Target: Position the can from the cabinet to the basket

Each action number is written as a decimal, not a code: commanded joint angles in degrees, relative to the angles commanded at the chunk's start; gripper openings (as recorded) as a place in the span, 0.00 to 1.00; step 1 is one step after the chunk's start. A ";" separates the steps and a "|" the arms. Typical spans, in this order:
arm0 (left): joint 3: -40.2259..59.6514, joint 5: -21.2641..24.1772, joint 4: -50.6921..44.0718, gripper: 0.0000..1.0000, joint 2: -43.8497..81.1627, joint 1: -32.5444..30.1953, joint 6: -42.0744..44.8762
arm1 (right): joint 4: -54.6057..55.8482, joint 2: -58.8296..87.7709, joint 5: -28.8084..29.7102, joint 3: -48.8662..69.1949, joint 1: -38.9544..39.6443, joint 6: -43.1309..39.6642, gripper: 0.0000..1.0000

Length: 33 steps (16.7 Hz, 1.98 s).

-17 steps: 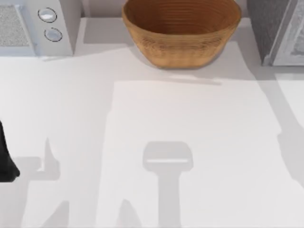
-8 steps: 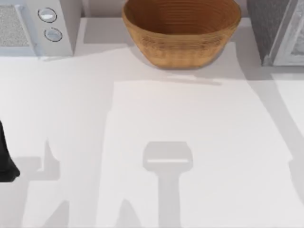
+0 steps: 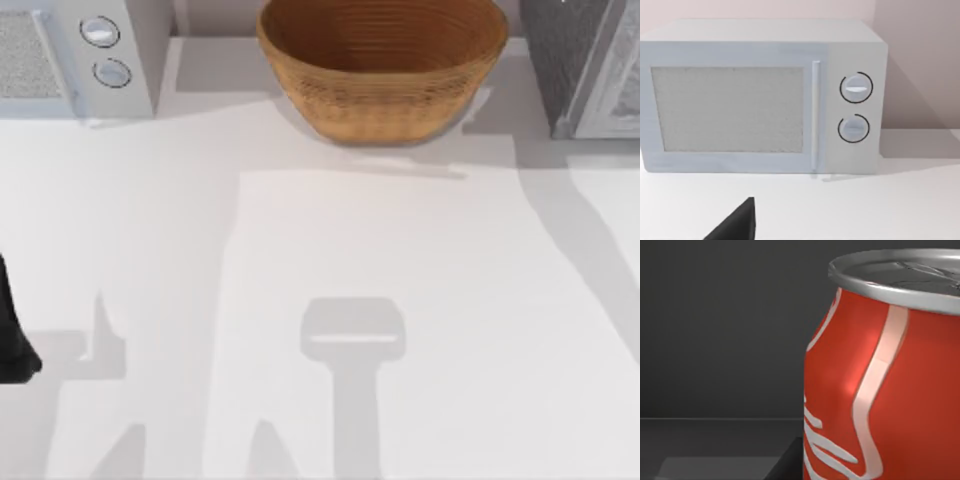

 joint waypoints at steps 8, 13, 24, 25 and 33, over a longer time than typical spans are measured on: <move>0.00 0.00 0.00 1.00 0.00 0.00 0.00 | 0.59 -1.92 -1.22 -4.99 -0.70 -0.03 0.00; 0.00 0.00 0.00 1.00 0.00 0.00 0.00 | 5.89 -12.80 -4.33 -21.40 -3.16 -0.30 0.00; 0.00 0.00 0.00 1.00 0.00 0.00 0.00 | 26.24 -53.55 -14.17 -80.68 -13.81 -1.17 0.00; 0.00 0.00 0.00 1.00 0.00 0.00 0.00 | 28.24 -57.42 -15.10 -87.00 -14.82 -1.20 0.00; 0.00 0.00 0.00 1.00 0.00 0.00 0.00 | 39.65 -80.59 -20.87 -120.21 -20.61 -1.07 0.00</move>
